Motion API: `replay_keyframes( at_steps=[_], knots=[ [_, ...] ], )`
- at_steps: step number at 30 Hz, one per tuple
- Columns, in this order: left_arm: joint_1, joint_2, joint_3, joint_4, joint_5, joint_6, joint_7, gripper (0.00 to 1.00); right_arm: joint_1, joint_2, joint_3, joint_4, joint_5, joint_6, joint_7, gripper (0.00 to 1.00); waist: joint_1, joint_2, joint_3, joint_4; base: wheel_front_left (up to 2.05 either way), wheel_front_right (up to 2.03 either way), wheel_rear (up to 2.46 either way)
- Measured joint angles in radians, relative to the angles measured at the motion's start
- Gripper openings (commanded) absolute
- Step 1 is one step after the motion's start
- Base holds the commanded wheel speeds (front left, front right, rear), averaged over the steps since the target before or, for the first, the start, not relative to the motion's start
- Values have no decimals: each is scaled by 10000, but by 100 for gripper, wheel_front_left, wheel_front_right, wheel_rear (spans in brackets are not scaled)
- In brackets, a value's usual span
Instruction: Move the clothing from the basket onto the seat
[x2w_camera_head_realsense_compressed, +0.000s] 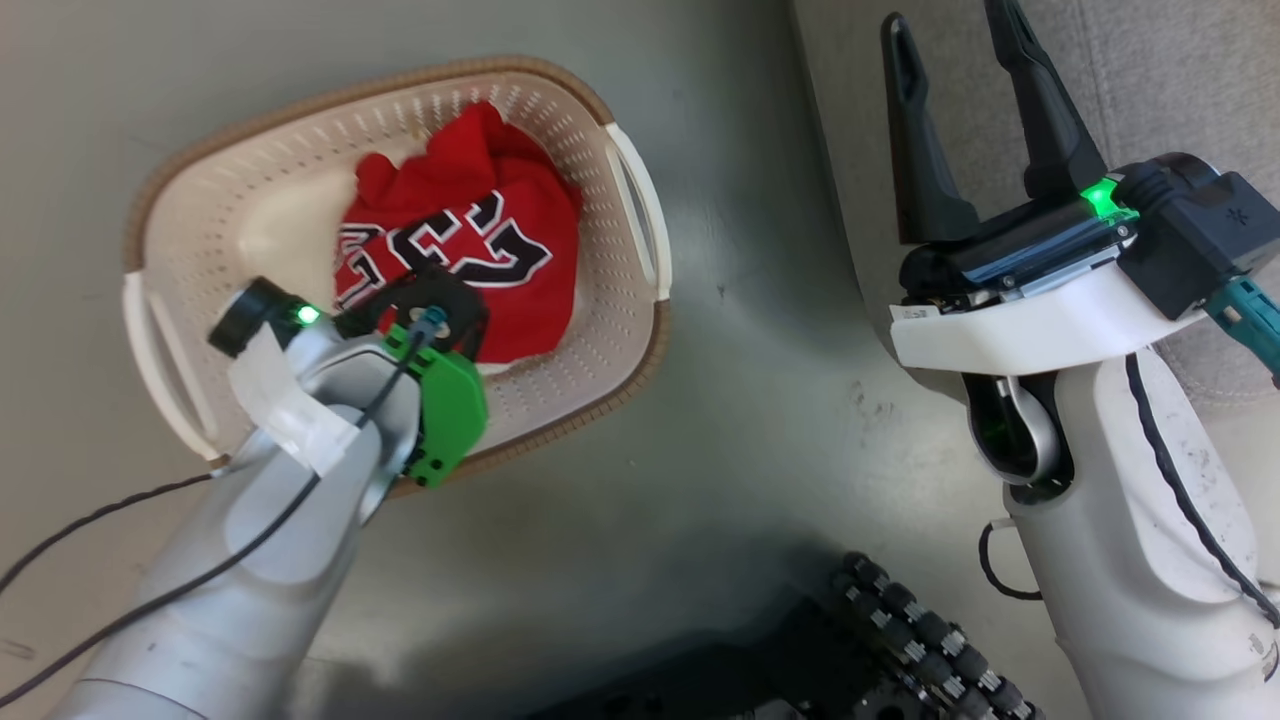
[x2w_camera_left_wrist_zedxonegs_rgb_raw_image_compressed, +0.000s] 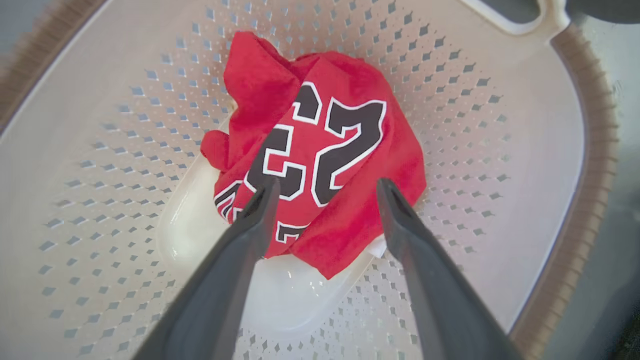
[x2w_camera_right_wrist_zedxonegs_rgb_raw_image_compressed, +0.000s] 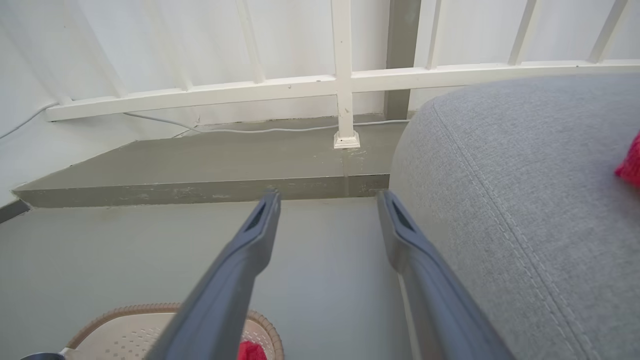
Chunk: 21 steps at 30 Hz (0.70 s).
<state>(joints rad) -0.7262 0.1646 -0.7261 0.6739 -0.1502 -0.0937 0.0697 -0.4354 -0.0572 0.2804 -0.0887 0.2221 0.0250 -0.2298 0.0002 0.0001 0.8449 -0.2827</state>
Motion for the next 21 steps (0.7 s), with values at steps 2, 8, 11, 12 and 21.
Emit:
replay_keyframes(
  at_steps=[2,8,11,12,21],
  knots=[
    [-35,52,8,105,0,-2,-2,100,-42,0,40,23,48,-2,-2,100,0,0,126,-46,0,0,0],
    [-255,194,123,775,29,-31,0,100,-141,25,257,176,201,-13,-109,100,0,0,753,-345,0,0,0],
    [-464,228,265,1037,19,-29,-2,100,-219,27,366,224,362,-96,-134,100,0,0,979,-501,0,0,0],
    [-545,238,309,1137,15,-25,-4,100,-278,27,393,245,370,-107,-171,100,0,0,1045,-552,0,0,0],
    [-790,153,731,1965,-146,464,-17,100,-320,44,593,449,784,-280,-209,100,0,0,1379,-848,0,0,0]
  ],
)
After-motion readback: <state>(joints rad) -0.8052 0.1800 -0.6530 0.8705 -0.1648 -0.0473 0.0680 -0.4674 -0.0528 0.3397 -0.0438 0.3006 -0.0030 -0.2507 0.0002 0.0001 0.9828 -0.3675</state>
